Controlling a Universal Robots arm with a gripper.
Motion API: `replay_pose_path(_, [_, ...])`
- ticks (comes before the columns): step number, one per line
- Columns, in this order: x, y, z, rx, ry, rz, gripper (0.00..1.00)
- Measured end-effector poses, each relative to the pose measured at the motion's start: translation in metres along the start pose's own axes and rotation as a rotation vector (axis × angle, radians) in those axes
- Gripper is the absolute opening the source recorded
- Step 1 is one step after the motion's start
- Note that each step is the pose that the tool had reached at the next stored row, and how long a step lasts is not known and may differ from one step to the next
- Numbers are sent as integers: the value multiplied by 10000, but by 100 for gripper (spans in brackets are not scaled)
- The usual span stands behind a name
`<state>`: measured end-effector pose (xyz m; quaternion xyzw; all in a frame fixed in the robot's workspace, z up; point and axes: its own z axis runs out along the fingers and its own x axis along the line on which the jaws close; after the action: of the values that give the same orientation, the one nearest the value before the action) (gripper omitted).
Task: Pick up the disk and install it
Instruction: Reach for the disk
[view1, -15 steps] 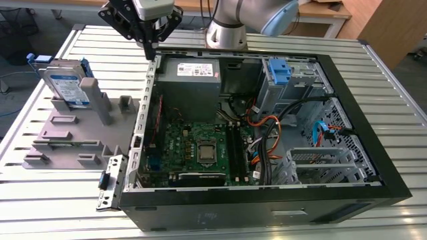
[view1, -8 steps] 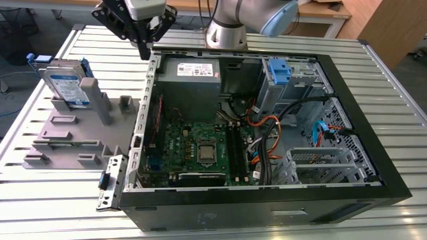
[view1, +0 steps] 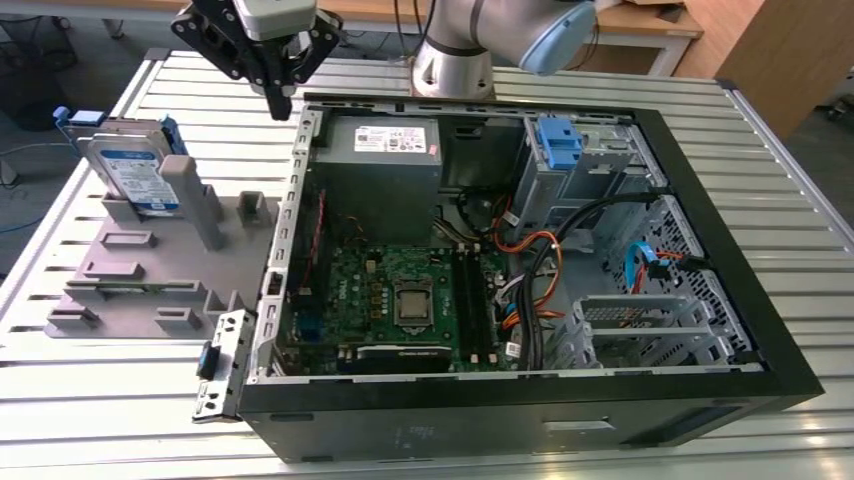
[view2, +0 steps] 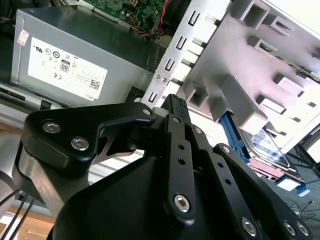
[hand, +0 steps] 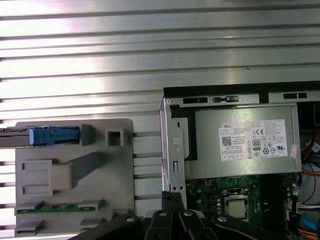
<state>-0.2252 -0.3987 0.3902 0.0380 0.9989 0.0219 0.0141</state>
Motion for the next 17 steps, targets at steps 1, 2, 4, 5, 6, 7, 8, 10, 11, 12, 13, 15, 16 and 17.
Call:
replay_pose_path(1, [11,-1,0,0,0,-1,11])
replay_pose_path(2, [23,-2,0,0,0,-1,11])
replay_pose_path(4, [50,-4,1,1,1,-1,11])
replay_pose_path(5, [67,-5,2,0,0,-2,11])
replay_pose_path(6, [89,-6,2,0,0,-1,11])
replay_pose_path(7, [112,-8,3,1,0,-2,11])
replay_pose_path(8, [135,-9,4,0,0,-2,11])
replay_pose_path(10, [177,-11,6,0,-1,0,11])
replay_pose_path(11, [197,-12,6,0,0,0,11])
replay_pose_path(12, [216,-13,7,0,-1,-1,11])
replay_pose_path(13, [235,-14,8,0,-1,-1,11])
replay_pose_path(15, [267,-16,9,0,-1,-1,11])
replay_pose_path(16, [282,-16,10,1,0,-1,11])
replay_pose_path(17, [296,-17,10,0,0,-2,11])
